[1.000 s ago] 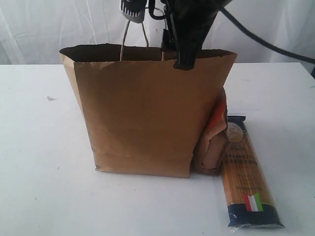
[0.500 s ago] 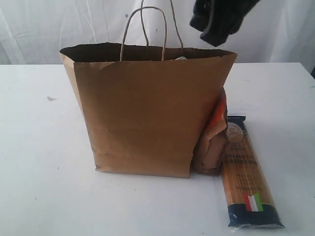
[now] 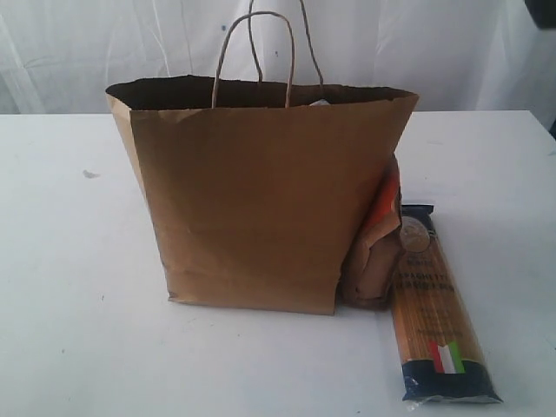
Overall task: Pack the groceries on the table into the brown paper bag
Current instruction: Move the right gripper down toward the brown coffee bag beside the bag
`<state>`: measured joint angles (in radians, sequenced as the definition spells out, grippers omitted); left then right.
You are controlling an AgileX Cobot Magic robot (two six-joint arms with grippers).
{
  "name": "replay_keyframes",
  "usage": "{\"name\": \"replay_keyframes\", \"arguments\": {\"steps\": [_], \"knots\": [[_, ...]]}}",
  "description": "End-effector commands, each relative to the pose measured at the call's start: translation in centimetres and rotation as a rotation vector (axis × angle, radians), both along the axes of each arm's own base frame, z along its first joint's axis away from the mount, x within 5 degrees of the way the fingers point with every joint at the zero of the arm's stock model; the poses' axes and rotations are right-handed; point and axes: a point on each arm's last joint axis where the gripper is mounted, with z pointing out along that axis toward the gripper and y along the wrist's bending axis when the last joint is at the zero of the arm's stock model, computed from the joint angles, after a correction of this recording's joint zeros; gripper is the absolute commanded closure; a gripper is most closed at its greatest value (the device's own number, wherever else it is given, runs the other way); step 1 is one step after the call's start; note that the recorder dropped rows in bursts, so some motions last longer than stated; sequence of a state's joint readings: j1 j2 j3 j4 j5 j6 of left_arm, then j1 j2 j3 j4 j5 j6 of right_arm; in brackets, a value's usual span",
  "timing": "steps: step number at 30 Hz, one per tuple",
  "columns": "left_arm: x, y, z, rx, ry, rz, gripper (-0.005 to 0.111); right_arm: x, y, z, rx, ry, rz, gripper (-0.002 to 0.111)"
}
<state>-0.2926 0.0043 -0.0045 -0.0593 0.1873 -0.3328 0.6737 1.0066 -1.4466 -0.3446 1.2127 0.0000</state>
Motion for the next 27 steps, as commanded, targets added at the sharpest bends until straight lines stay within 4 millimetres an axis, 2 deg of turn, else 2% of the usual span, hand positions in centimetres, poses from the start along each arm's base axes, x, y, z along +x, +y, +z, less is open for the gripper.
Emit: {"name": "replay_keyframes", "arguments": {"steps": [1, 6, 9, 12, 20, 24, 27], "knots": [[0.0, 0.0, -0.1, -0.005, -0.003, 0.004, 0.107, -1.6, -1.5, -5.3, 0.088, 0.126, -0.144, 0.043], [0.0, 0.0, -0.1, -0.005, -0.003, 0.004, 0.107, -0.8, 0.0, -9.9, 0.208, 0.18, -0.156, 0.043], [0.0, 0.0, -0.1, -0.005, -0.003, 0.004, 0.107, 0.5, 1.7, -12.7, 0.261, 0.211, -0.13, 0.043], [0.0, 0.0, -0.1, -0.005, -0.003, 0.004, 0.107, 2.8, 3.7, -15.5, 0.294, 0.225, -0.136, 0.043], [0.0, 0.0, -0.1, -0.005, -0.003, 0.004, 0.107, 7.4, 6.3, -19.8, 0.213, 0.216, -0.208, 0.043], [0.0, 0.0, -0.1, -0.005, -0.003, 0.004, 0.107, 8.8, 6.7, -21.8, 0.138, 0.229, -0.256, 0.043], [0.0, 0.0, -0.1, -0.005, -0.003, 0.004, 0.107, 9.3, 6.8, -22.7, 0.091, 0.225, -0.26, 0.043]]}}
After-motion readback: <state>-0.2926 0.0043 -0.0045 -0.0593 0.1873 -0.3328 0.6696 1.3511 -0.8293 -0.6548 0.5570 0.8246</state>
